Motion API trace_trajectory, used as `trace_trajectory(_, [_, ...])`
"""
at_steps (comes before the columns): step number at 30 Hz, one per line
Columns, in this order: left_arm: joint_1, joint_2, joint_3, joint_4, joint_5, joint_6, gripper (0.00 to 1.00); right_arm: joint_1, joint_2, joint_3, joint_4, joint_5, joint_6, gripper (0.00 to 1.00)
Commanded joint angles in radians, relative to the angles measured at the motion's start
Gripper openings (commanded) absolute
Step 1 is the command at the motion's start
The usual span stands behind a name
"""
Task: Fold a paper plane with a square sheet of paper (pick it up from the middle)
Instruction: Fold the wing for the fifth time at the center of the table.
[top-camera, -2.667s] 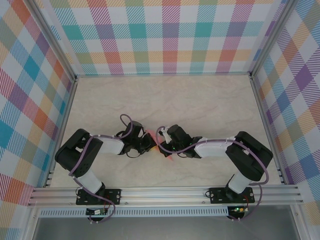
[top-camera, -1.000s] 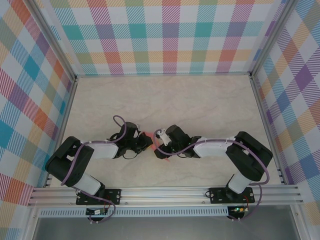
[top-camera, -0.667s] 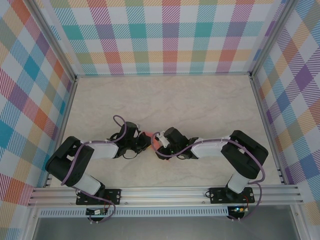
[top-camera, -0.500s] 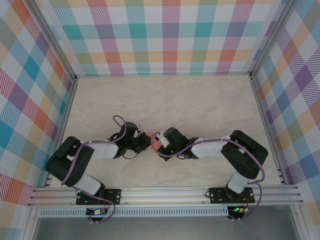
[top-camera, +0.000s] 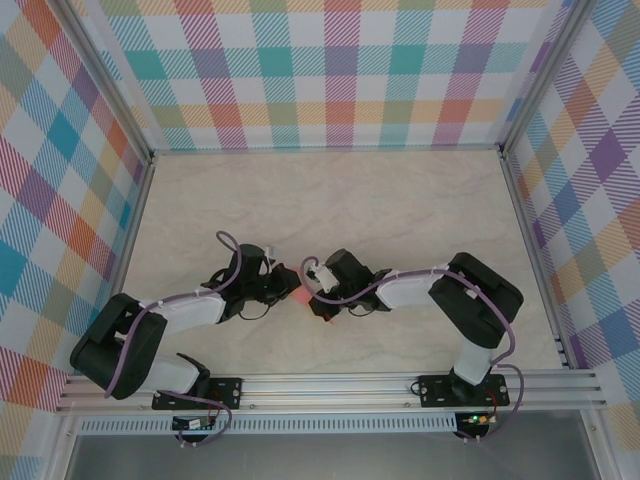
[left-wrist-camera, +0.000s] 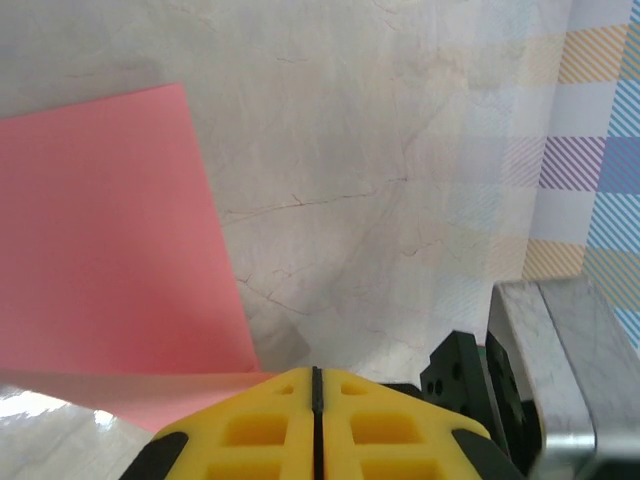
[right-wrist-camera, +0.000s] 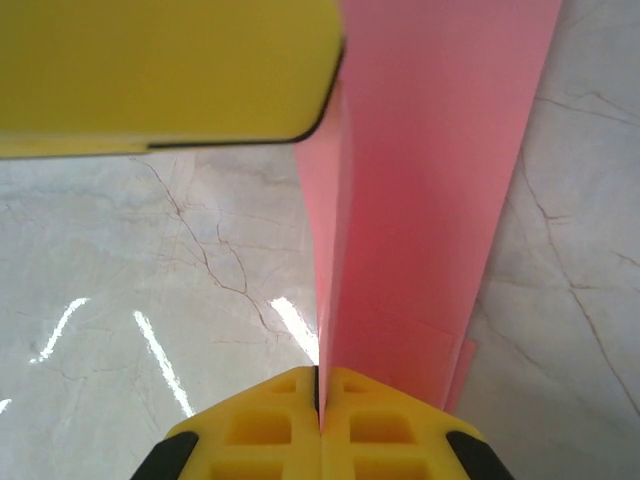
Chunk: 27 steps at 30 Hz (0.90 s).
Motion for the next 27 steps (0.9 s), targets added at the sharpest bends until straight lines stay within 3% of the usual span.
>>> trace_trajectory(1, [0.007, -0.031, -0.027, -0.033, 0.014, 0.031, 0.08, -0.018, 0.027, 0.041, 0.001, -0.106, 0.035, 0.00])
trace_trajectory(11, [0.007, -0.017, -0.049, -0.001, 0.019, 0.032, 0.09, -0.052, 0.073, 0.100, -0.048, -0.217, 0.070, 0.00])
trace_trajectory(27, [0.007, 0.084, -0.054, 0.058, 0.019, 0.042, 0.08, -0.066, 0.157, 0.180, -0.142, -0.255, 0.122, 0.00])
